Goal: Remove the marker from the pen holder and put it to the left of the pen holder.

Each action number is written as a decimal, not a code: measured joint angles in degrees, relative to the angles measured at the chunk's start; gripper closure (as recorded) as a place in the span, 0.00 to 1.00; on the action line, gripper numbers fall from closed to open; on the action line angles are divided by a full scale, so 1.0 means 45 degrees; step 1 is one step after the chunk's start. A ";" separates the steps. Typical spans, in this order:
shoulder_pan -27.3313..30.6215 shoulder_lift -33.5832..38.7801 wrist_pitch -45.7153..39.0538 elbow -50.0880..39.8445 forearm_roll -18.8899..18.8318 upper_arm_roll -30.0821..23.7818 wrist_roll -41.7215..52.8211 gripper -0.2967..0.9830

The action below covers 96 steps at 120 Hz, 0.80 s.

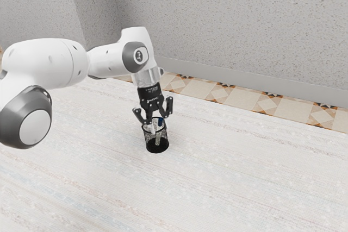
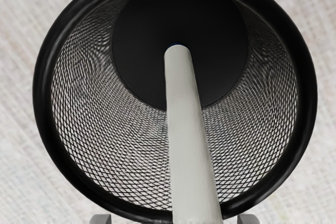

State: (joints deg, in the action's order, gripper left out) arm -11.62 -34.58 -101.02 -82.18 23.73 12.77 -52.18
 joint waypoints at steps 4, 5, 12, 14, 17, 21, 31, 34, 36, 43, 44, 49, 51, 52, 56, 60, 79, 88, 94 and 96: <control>-0.0002 0.0003 0.0018 0.0001 0.0025 0.0008 -0.0036 0.60; -0.0002 0.0006 0.0022 0.0001 0.0030 0.0010 -0.0045 0.60; -0.0004 0.0016 0.0050 0.0004 0.0058 0.0019 -0.0102 0.63; -0.0004 0.0017 0.0056 0.0004 0.0064 0.0020 -0.0117 0.63; -0.0005 0.0018 0.0071 0.0010 0.0073 0.0021 -0.0139 0.64; -0.0003 0.0020 0.0103 0.0018 0.0076 0.0023 -0.0170 0.65; -0.0002 0.0035 0.0190 0.0044 0.0072 0.0038 -0.0244 0.69; -0.0001 0.0038 0.0214 0.0051 0.0068 0.0042 -0.0266 0.70; -0.0004 0.0038 0.0230 0.0053 0.0069 0.0063 -0.0279 0.71; 0.0002 0.0038 0.0298 0.0055 0.0077 0.0175 -0.0331 0.74; 0.0003 0.0038 0.0311 0.0055 0.0078 0.0185 -0.0338 0.74; 0.0004 0.0038 0.0373 0.0066 0.0077 0.0219 -0.0372 0.76; 0.0004 0.0038 0.0396 0.0068 0.0076 0.0227 -0.0385 0.76; 0.0004 0.0038 0.0407 0.0069 0.0075 0.0230 -0.0391 0.76; 0.0004 0.0038 0.0448 0.0068 0.0069 0.0238 -0.0417 0.77; 0.0004 0.0054 0.0492 0.0075 0.0063 0.0243 -0.0442 0.78; 0.0003 0.0139 0.0738 0.0171 -0.0004 0.0314 -0.0550 0.81; 0.0004 0.0325 0.0835 0.0189 -0.0066 0.0375 -0.0597 0.81; 0.0003 0.0512 0.0924 0.0193 -0.0107 0.0480 -0.0627 0.81; 0.0004 0.0578 0.0953 0.0194 -0.0124 0.0501 -0.0637 0.81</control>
State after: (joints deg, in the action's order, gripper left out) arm -11.60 -31.98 -96.74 -81.31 23.18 15.03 -55.04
